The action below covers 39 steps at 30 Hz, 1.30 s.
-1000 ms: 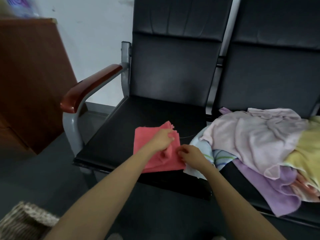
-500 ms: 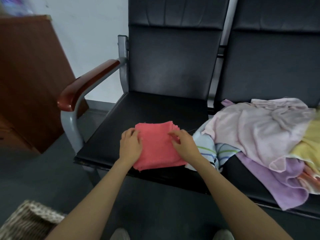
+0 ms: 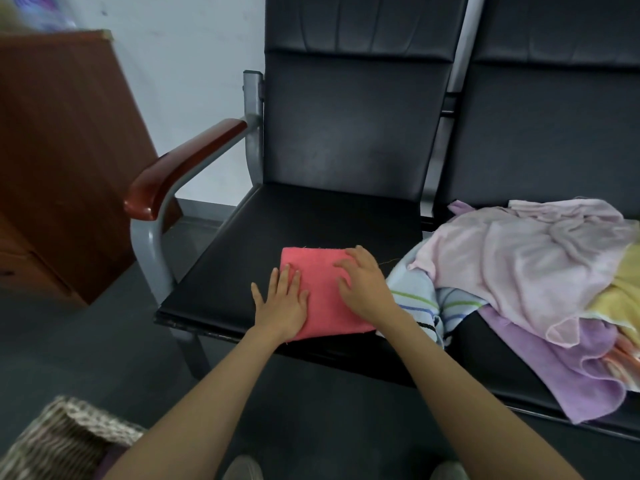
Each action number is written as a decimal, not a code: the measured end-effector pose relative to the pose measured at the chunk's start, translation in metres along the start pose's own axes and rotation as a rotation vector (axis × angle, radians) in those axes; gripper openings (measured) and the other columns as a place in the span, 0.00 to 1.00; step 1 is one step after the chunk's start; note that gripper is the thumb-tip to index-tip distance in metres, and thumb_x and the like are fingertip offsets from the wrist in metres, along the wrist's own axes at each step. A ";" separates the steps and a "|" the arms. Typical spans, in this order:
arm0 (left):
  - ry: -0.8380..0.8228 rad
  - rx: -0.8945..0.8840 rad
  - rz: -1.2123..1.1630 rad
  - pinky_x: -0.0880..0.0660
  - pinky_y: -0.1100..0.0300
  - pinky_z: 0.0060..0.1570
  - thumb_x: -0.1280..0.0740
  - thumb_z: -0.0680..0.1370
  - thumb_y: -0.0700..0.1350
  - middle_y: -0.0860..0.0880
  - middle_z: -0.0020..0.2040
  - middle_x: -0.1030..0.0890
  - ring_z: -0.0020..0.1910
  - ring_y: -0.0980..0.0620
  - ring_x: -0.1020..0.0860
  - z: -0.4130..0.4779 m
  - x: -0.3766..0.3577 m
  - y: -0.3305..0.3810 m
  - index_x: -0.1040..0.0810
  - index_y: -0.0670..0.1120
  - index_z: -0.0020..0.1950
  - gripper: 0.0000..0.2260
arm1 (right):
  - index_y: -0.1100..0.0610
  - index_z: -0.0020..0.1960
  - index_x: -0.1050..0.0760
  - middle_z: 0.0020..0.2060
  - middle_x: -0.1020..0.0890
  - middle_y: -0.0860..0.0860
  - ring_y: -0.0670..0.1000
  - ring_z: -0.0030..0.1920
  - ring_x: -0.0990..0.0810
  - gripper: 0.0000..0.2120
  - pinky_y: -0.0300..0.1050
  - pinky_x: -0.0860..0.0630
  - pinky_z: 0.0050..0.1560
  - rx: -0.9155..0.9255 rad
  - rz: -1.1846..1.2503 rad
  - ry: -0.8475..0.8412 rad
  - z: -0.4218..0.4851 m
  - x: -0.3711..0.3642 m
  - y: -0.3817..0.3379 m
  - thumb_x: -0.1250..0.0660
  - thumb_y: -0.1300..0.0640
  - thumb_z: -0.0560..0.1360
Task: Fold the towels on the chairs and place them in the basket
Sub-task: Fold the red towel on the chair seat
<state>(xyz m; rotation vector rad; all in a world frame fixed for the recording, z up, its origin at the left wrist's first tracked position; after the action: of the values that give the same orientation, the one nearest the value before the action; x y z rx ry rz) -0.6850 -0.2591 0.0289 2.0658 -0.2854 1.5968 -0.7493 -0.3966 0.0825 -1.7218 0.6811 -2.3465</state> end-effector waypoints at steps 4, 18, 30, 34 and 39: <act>0.002 0.020 0.005 0.67 0.40 0.71 0.61 0.82 0.55 0.52 0.78 0.64 0.76 0.51 0.64 0.000 -0.001 -0.001 0.60 0.50 0.78 0.25 | 0.49 0.77 0.47 0.78 0.48 0.50 0.51 0.77 0.56 0.25 0.49 0.62 0.75 -0.017 -0.153 -0.245 -0.001 -0.045 0.003 0.54 0.44 0.82; 0.201 0.222 -0.210 0.46 0.48 0.69 0.41 0.78 0.59 0.44 0.68 0.38 0.68 0.43 0.43 0.000 0.021 -0.021 0.25 0.44 0.60 0.21 | 0.61 0.65 0.37 0.62 0.32 0.56 0.56 0.63 0.34 0.30 0.50 0.37 0.62 -0.438 -0.295 0.016 -0.007 -0.018 0.030 0.43 0.36 0.76; 0.200 0.170 -0.500 0.31 0.53 0.46 0.40 0.79 0.44 0.42 0.52 0.25 0.47 0.45 0.24 -0.018 0.032 -0.019 0.40 0.44 0.52 0.09 | 0.61 0.63 0.33 0.60 0.27 0.56 0.56 0.60 0.30 0.25 0.50 0.33 0.61 -0.368 -0.128 -0.011 -0.012 -0.029 0.010 0.43 0.42 0.79; 0.219 0.204 -1.093 0.25 0.54 0.46 0.42 0.81 0.42 0.46 0.50 0.27 0.44 0.51 0.25 -0.030 0.046 -0.025 0.46 0.50 0.67 0.18 | 0.59 0.65 0.38 0.55 0.24 0.54 0.51 0.50 0.24 0.24 0.44 0.30 0.50 -0.532 0.661 0.069 -0.020 -0.008 0.016 0.36 0.46 0.77; 0.108 0.011 -1.213 0.25 0.60 0.47 0.42 0.82 0.45 0.49 0.61 0.26 0.52 0.54 0.25 -0.037 0.071 -0.004 0.26 0.54 0.65 0.13 | 0.46 0.62 0.30 0.54 0.25 0.45 0.46 0.55 0.26 0.11 0.41 0.33 0.59 -0.344 0.783 0.154 -0.024 0.029 0.012 0.43 0.53 0.81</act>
<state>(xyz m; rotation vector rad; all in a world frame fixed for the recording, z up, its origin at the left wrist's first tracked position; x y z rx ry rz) -0.6939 -0.2270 0.1018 1.5543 0.8608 0.8920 -0.7830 -0.4119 0.0966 -1.0570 1.5225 -1.8647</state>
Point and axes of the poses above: each hand's wrist, its own z-axis towards the middle knuckle, its own x-axis out of the back of the hand, y = z × x, the point moved 6 cm from there along z, towards the middle knuckle
